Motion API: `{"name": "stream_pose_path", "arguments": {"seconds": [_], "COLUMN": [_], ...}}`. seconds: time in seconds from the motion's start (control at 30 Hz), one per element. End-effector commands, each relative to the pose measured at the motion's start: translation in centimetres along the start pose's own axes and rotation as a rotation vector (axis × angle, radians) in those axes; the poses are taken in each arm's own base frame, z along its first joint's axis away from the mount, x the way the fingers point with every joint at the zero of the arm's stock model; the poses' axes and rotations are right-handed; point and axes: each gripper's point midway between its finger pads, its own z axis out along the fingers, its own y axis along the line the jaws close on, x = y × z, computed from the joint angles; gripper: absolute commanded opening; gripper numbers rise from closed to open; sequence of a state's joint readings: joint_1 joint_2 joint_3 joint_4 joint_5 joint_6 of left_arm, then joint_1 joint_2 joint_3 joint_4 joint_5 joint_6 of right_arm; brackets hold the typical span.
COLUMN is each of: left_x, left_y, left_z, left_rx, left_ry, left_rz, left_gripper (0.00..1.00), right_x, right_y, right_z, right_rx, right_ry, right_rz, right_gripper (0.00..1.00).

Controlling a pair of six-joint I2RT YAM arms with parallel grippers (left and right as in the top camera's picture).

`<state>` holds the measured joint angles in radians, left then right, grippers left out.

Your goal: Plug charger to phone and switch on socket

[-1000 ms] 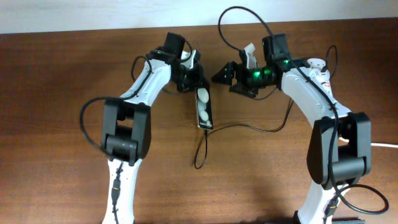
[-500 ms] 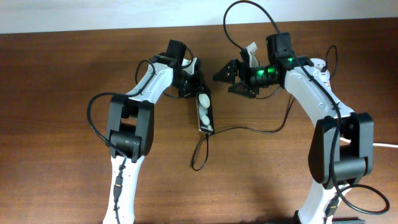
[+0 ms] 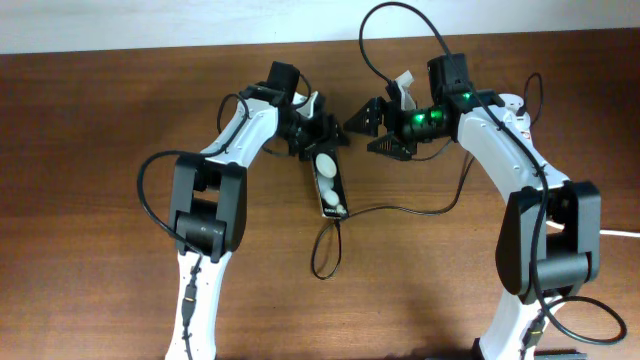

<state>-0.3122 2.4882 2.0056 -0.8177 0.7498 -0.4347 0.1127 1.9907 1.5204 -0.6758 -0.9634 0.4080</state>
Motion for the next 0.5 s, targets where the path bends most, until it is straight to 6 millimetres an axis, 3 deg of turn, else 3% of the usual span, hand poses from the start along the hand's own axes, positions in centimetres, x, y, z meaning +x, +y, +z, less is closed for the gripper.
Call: {"name": "stream_pose_path", "arguments": {"seconds": [0.0,0.13,0.2,0.47], "left_x": [0.3,0.4,0.5,0.7], "left_y": [3.5,3.9,4.7,7.0], "left_z": [0.6,0.5,0.4,-0.3], "left_rx": [-0.145,-0.169,-0.210,-0.340], "left_ry": [-0.011,-0.011,-0.019,-0.052], "left_rz": [-0.068,-0.104,-0.139,-0.239], "left_gripper": [0.70,0.82,0.93,0.97], "right_x": [-0.3,-0.3,-0.3,-0.3], "right_y": [1.0,1.0,1.0,1.0], "right_z": [-0.4,-0.4,-0.4,-0.4], "right_rx": [-0.024,-0.024,-0.024,-0.024], "right_ry": [-0.006,-0.006,-0.006,-0.006], "right_rz": [-0.030,-0.030,-0.031,-0.038], "right_gripper": [0.99,0.99,0.99,0.99]}}
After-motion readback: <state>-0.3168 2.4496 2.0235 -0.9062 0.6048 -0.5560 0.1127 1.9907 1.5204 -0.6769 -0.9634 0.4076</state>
